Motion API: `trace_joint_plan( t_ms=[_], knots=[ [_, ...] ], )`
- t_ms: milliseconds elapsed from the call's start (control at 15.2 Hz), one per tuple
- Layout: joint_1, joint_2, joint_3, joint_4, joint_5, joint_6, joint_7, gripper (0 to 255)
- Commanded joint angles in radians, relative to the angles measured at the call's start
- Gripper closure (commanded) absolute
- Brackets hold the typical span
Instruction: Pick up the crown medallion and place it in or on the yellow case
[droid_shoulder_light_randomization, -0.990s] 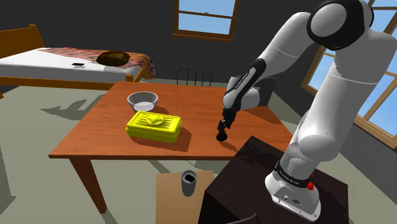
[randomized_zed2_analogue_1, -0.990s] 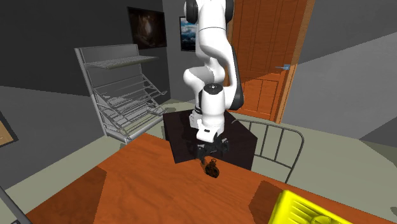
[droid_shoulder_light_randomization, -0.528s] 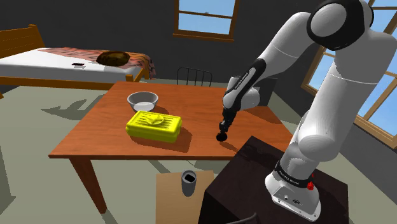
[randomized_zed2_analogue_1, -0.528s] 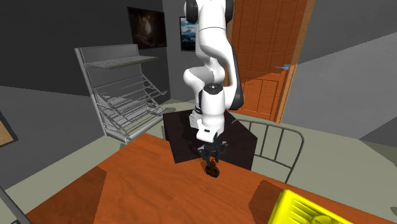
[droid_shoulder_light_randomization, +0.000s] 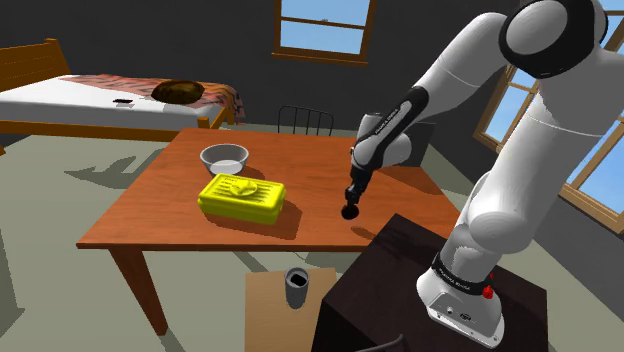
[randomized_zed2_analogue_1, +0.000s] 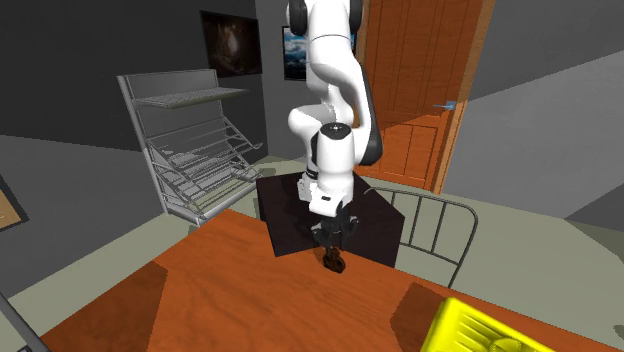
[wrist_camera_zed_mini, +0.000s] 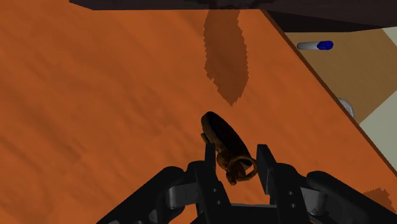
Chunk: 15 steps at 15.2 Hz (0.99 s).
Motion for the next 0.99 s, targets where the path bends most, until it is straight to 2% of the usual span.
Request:
trace_joint_plan(
  t_ms=[0, 396, 924],
  knots=[
    [-0.008, -0.042, -0.002, -0.002, -0.038, -0.038, 0.026, 255],
    [-0.029, -0.144, 0.009, 0.007, -0.101, -0.145, 0.074, 255],
    [-0.049, -0.261, 0.028, 0.036, -0.141, -0.288, 0.108, 255]
  ],
)
